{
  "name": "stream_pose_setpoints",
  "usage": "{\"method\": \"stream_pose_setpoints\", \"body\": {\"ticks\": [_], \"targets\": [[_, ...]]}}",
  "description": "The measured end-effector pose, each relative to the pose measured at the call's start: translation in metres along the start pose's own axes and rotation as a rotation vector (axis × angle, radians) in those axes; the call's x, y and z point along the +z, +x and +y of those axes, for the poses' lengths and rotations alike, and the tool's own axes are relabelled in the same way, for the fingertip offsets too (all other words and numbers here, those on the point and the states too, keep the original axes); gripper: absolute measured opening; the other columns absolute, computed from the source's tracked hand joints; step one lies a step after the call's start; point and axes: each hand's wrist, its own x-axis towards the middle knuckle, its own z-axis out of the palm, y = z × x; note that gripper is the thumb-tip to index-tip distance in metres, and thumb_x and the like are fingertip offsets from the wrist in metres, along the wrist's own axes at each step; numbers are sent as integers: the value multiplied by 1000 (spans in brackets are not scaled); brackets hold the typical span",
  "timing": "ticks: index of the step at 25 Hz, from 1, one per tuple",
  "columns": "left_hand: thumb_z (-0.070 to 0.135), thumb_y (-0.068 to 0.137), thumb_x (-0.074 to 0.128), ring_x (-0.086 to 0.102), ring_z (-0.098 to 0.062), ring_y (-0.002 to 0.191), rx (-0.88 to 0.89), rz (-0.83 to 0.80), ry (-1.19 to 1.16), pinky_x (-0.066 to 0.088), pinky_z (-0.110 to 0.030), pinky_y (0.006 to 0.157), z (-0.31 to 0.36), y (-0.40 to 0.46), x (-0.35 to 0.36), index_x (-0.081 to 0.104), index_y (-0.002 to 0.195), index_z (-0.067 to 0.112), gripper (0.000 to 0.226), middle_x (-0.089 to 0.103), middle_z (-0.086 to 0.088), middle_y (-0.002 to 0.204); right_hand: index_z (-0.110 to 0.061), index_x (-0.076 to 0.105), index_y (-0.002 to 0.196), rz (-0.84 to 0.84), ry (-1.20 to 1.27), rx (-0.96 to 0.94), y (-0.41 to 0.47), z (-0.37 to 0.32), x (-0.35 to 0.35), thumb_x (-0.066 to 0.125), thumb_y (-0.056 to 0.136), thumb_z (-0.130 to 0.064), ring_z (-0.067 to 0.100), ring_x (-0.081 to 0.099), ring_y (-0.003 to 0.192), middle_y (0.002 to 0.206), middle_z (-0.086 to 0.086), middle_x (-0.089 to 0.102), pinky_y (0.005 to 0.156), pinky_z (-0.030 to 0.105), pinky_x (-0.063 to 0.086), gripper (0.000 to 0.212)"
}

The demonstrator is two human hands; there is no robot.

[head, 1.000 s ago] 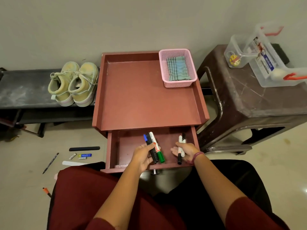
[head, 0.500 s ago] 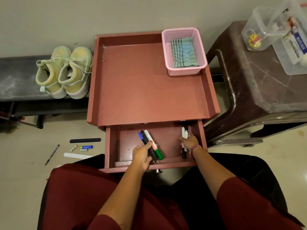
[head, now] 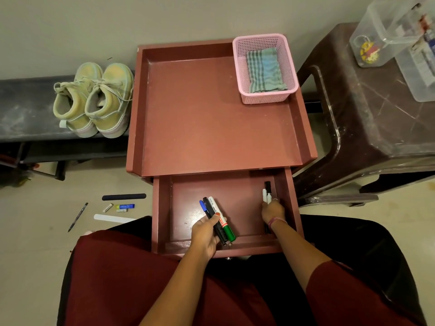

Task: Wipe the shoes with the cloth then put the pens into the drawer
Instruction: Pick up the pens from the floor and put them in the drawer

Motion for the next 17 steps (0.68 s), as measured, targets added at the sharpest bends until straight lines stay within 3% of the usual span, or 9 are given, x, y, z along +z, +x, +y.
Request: {"method": "stream_pose_setpoints", "body": {"ticks": [10, 14, 17], "targets": [[4, 93, 57, 66, -26, 78, 16, -5, -15, 59, -38, 64, -2, -2, -1, 63, 101, 4, 10, 69, -17, 93, -3, 30, 135, -25, -698, -70, -18, 0, -5, 33, 97, -11, 32, 56, 116, 127, 16, 57, 89, 41, 48, 38], [3, 93, 57, 65, -27, 78, 34, -5, -32, 58, -42, 73, -1, -3, 0, 64, 102, 2, 11, 68, -18, 92, -7, 31, 141, 70, -917, -437, -26, -14, 3, 29, 98, -9, 31, 52, 118, 134, 16, 46, 82, 39, 51, 43], [3, 93, 57, 65, -26, 77, 40, -8, -27, 58, -41, 73, -2, -3, 0, 63, 103, 2, 12, 67, -19, 93, -11, 41, 134, 7, -1019, -724, -31, -17, 17, 28, 98, -7, 29, 37, 127, 135, 12, 39, 90, 41, 45, 38]]}}
